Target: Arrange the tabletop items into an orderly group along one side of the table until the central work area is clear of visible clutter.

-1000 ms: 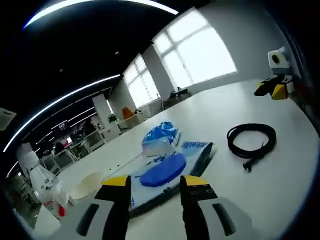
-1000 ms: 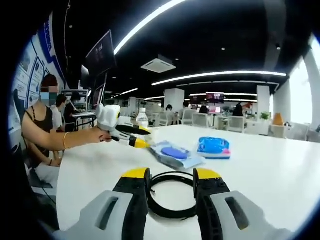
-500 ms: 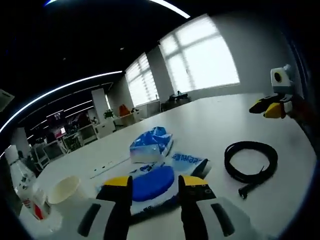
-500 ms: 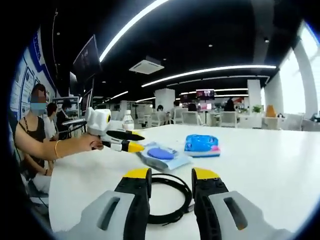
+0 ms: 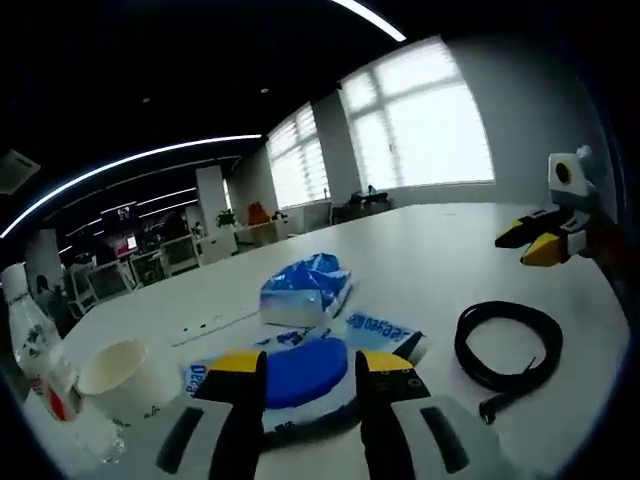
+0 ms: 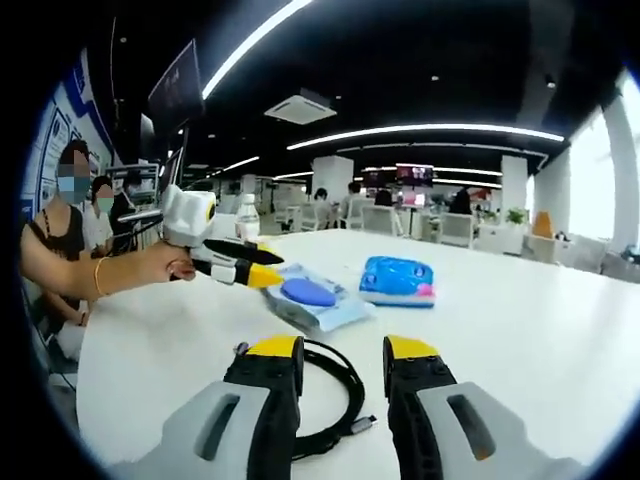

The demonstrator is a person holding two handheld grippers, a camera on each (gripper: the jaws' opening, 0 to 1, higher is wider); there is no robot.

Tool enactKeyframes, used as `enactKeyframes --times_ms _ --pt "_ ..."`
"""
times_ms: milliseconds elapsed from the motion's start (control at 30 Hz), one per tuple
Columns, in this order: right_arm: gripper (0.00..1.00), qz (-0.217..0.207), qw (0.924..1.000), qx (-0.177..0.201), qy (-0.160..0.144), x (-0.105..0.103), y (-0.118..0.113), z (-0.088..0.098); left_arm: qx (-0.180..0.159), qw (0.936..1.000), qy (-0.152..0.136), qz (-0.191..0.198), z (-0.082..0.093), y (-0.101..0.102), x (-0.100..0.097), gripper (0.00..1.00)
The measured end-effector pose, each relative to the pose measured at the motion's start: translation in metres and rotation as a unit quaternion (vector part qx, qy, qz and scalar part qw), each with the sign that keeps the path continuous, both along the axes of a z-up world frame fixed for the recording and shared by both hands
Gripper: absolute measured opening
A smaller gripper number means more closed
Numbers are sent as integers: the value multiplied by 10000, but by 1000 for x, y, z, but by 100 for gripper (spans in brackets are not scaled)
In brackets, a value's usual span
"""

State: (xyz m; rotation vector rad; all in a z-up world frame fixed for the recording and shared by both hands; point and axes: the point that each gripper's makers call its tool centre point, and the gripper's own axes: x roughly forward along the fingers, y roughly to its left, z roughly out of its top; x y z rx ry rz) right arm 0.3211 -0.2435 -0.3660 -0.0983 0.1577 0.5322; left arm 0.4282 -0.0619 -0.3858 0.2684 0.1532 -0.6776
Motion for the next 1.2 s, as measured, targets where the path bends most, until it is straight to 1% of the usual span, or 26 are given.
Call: enactKeyframes --times_ms 133,167,233,267,367,500,567,733,800,933,1033,1100,1200 --pt "29 -35 10000 19 -8 11 -4 3 -89 9999 51 26 -4 -4 3 33" --pt "29 -50 10000 6 -2 14 -5 3 -84 9999 34 54 -5 -4 5 33" --pt "29 -65 10000 -27 -20 18 -7 3 45 9999 -105 105 -4 -4 8 32" --pt "29 -69 10000 -31 -23 19 -7 3 46 9999 -116 117 -3 -4 9 31" --pt "29 -107 9999 -60 -9 27 -11 2 -94 9999 -10 75 -4 -8 10 31" --pt "29 -141 9999 1 36 35 -12 1 -34 10000 -19 21 -3 -12 11 31" --pt "29 -114 9999 -48 1 38 -11 1 -77 10000 38 6 -3 -15 13 31" --pt "29 -141 9998 -120 15 48 -12 2 -117 9999 79 -6 0 -20 21 31" --pt "29 -163 9998 -116 -19 53 -12 4 -181 9997 124 -55 1 -26 23 31" --pt "29 -230 9997 -98 -47 65 -15 4 -186 9997 121 -111 1 -33 28 31" --pt "29 -274 9995 -120 -37 73 -18 2 -404 9990 162 -90 4 -40 35 31" --pt "29 -365 9991 -202 36 80 -24 0 -360 9992 139 -93 4 -45 38 31" --pt "29 -382 9990 -243 28 87 -27 1 -303 9994 140 -117 2 -51 43 31"
